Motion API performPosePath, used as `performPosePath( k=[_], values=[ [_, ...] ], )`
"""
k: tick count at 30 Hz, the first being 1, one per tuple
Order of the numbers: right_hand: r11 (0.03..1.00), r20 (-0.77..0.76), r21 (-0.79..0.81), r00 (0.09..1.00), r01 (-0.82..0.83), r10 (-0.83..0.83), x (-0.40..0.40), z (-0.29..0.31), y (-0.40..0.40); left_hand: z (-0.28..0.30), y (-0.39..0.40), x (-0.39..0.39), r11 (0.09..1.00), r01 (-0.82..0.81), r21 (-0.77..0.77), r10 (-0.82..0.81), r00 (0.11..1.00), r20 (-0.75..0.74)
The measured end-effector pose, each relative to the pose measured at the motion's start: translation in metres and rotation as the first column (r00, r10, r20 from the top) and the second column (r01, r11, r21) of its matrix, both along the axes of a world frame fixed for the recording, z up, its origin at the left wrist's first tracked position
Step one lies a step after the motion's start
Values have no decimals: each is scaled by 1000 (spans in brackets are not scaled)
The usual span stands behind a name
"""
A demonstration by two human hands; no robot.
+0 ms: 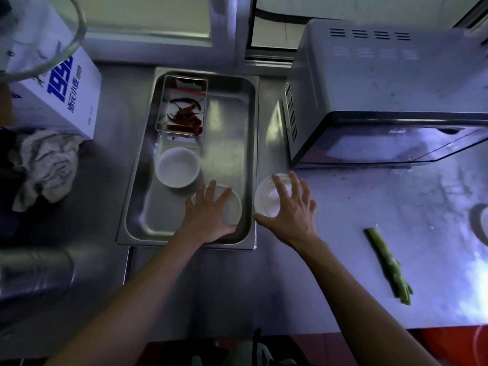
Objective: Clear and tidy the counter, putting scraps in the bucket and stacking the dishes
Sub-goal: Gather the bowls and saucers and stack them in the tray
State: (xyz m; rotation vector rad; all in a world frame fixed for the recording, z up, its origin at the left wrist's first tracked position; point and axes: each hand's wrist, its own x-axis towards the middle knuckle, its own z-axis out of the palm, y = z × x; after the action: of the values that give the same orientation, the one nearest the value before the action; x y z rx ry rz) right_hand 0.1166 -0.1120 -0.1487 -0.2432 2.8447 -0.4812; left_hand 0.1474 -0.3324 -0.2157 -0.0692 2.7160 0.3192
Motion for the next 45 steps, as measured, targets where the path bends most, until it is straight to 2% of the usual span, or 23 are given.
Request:
performPosePath(
  k=[8, 17, 22, 28, 32, 37, 45],
  values=[
    [1000, 1, -19, 1000, -5, 5, 3, 0, 2, -17, 3, 1, 999, 14, -49, -12, 1000, 29],
    [999, 9, -32, 1000, -14, 14, 9, -4, 3, -18, 4, -4, 1000, -6, -23, 6, 1000, 25],
    [998, 5, -47, 999, -34, 34, 6, 4, -5, -7, -4, 3, 999, -44, -6, 43, 998, -34],
    [991, -36, -72, 993, -113, 111, 2, 13, -37, 23, -25, 21, 997, -56, 43, 64, 977, -205],
    [981, -55, -64, 982, -182, 179, 3, 16, -69, 37, -45, 34, 985, -140, 104, 160, 964, -214],
    [965, -48, -37, 965, -260, 258, 4, 9, -102, 56, -71, 48, 978, -197, 75, 210, 942, -262],
    [937, 43, 34, 937, -347, 346, 7, -16, -122, 69, -98, 66, 955, -246, 167, 286, 912, -293]
  ],
)
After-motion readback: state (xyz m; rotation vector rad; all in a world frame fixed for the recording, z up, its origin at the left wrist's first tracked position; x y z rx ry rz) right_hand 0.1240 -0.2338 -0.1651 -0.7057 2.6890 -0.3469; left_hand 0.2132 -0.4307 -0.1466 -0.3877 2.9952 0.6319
